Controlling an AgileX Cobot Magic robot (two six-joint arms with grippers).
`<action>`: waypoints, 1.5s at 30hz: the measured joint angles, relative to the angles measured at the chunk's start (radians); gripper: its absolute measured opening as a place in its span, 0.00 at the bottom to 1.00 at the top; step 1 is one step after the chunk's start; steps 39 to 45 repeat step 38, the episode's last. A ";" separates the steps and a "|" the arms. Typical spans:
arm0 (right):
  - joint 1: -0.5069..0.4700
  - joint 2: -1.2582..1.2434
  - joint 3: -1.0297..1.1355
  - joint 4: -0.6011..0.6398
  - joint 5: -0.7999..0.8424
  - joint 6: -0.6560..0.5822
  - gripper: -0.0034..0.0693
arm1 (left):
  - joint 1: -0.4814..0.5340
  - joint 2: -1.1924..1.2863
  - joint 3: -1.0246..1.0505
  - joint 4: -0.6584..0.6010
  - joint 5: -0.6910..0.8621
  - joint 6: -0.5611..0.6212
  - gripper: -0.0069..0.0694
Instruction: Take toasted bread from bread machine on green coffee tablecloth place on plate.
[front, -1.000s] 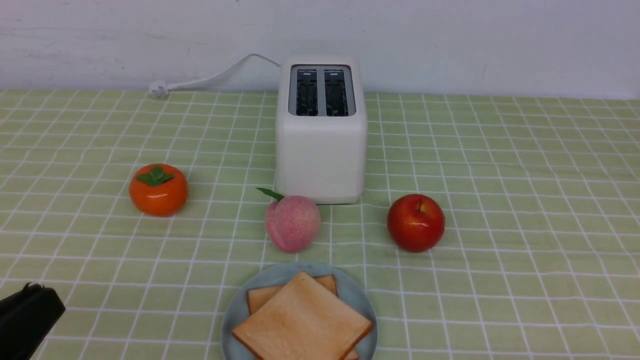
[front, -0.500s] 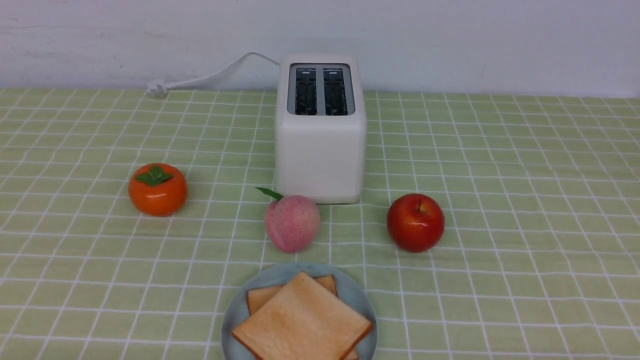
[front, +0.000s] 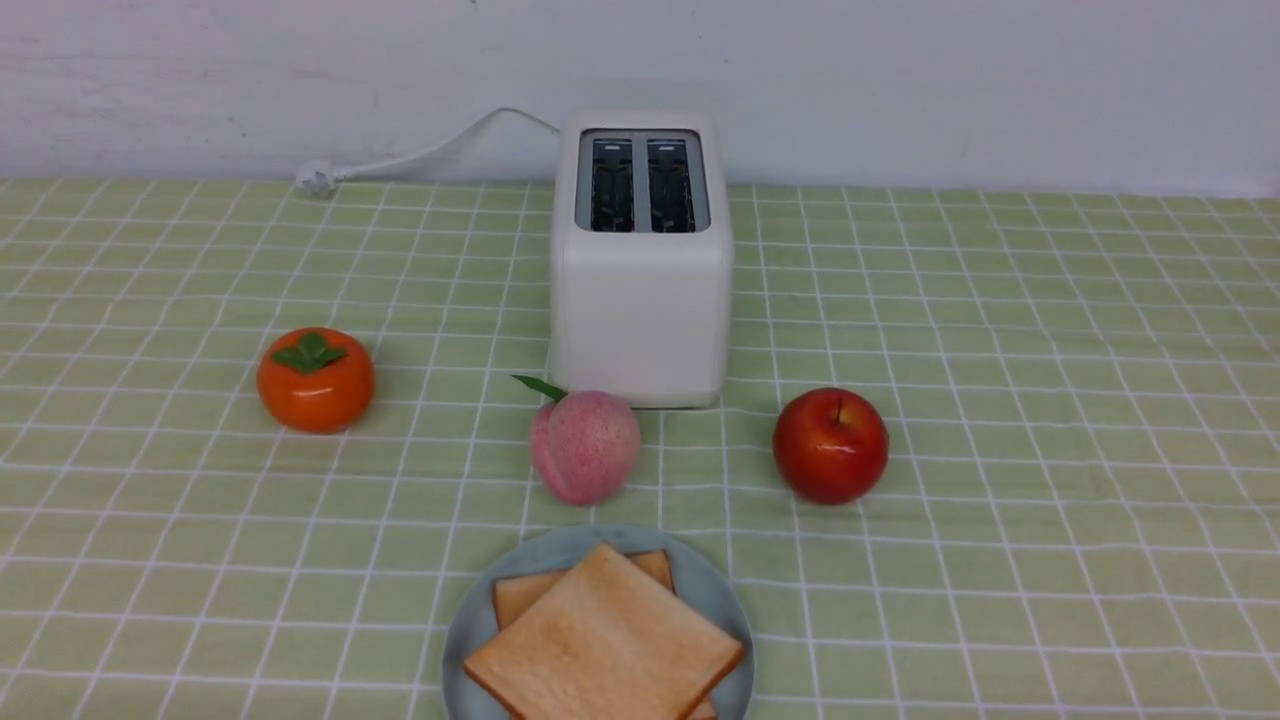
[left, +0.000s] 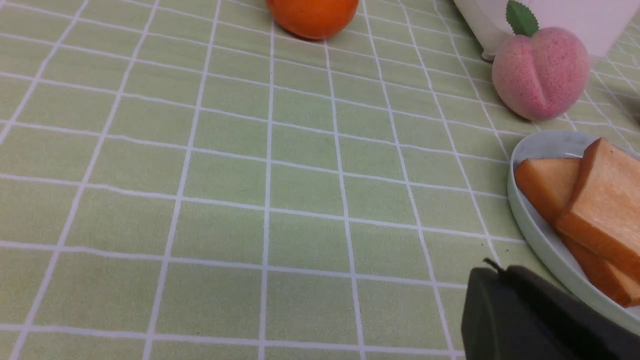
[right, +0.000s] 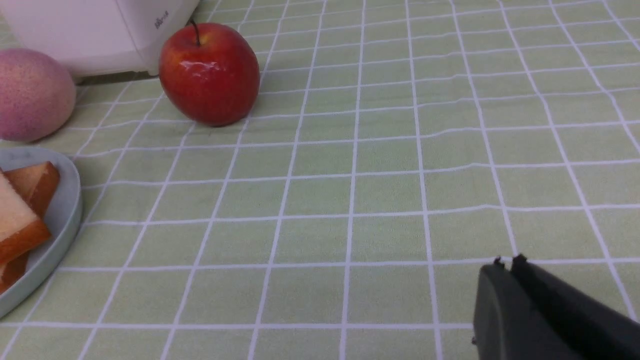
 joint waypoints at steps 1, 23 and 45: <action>0.000 0.000 0.000 0.000 0.000 0.000 0.08 | 0.000 0.000 0.000 0.000 0.000 0.000 0.07; 0.000 0.000 0.000 0.000 0.001 0.000 0.10 | 0.000 0.000 0.000 0.000 0.000 -0.002 0.08; 0.000 0.000 0.000 0.000 0.001 0.000 0.13 | 0.000 0.000 0.000 0.000 0.000 -0.002 0.08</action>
